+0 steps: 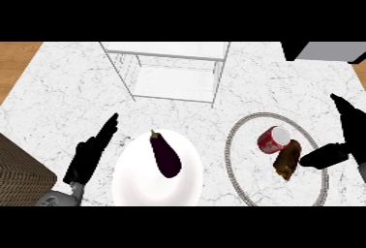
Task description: Pick the can from the placemat and place it in the tiered shelf
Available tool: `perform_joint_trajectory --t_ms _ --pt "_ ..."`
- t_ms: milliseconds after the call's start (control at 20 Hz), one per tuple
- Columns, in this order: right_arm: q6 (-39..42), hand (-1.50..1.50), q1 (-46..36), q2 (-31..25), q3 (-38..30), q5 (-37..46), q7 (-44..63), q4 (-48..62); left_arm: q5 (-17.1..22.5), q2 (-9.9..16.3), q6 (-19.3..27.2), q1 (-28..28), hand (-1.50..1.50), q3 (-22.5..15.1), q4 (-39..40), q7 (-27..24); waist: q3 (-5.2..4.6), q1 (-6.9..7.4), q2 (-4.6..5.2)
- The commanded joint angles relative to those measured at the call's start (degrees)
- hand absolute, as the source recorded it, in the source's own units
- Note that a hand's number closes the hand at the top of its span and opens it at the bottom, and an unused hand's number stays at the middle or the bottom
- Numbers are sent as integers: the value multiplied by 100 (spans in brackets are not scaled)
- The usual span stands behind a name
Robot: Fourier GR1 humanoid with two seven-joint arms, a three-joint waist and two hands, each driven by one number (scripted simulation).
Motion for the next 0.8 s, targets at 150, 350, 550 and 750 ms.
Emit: perform_joint_trajectory --t_ms 150,350,550,750 --pt "501 -150 -1183 1543 708 345 1696 830 27 -96 -123 -49 0 132 352 -297 13 -108 -13" --pt "808 -150 -1549 1926 686 215 1974 1454 104 128 -199 -104 0 336 221 -98 17 -134 -37" --pt "714 -150 -1612 2341 756 424 2115 1880 123 85 -214 59 0 276 33 81 22 -182 -53" --pt "576 -150 -1484 2572 882 850 2092 2176 -37 -69 0 164 0 226 12 -1 24 -255 -68"
